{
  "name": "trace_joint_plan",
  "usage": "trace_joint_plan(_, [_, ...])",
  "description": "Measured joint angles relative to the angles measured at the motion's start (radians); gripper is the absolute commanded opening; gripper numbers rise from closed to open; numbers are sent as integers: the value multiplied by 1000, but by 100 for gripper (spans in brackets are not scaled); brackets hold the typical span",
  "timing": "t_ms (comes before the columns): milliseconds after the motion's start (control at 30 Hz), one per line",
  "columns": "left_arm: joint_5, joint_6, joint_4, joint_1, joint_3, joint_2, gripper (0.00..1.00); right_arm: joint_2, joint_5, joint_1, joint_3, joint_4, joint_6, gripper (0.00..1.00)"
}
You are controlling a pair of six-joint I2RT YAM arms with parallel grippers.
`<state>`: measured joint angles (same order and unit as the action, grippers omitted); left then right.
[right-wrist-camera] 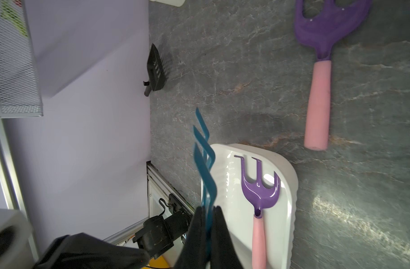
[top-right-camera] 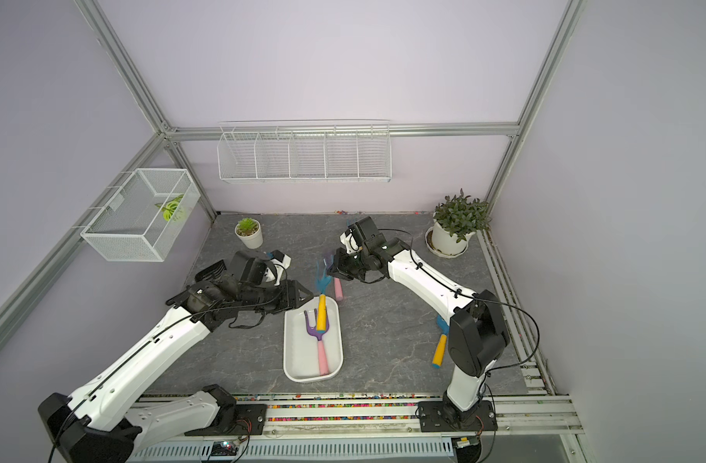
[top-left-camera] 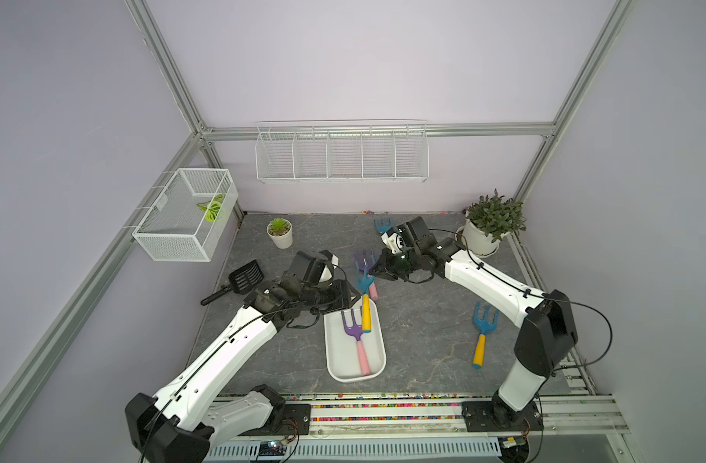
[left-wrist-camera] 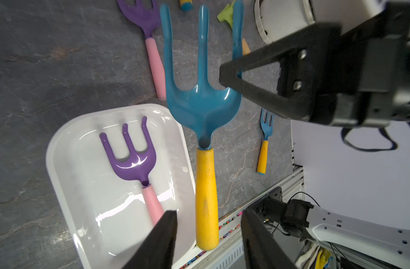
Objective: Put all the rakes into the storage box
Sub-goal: Place the rake in the storage box.
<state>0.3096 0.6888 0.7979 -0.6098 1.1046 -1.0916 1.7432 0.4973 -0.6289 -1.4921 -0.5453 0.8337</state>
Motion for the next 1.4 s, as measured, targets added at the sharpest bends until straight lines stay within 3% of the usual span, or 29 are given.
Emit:
trace_joint_plan(233, [-34, 50, -20, 119, -38, 86, 55, -36, -19, -11, 91, -5, -19, 0])
trace_joint_plan(833, [-44, 171, -126, 126, -110, 77, 55, -44, -64, -163, 140, 60, -11, 0])
trace_joint_plan(1400, [-52, 194, -116, 126, -142, 166, 55, 129, -86, -260, 63, 116, -17, 0])
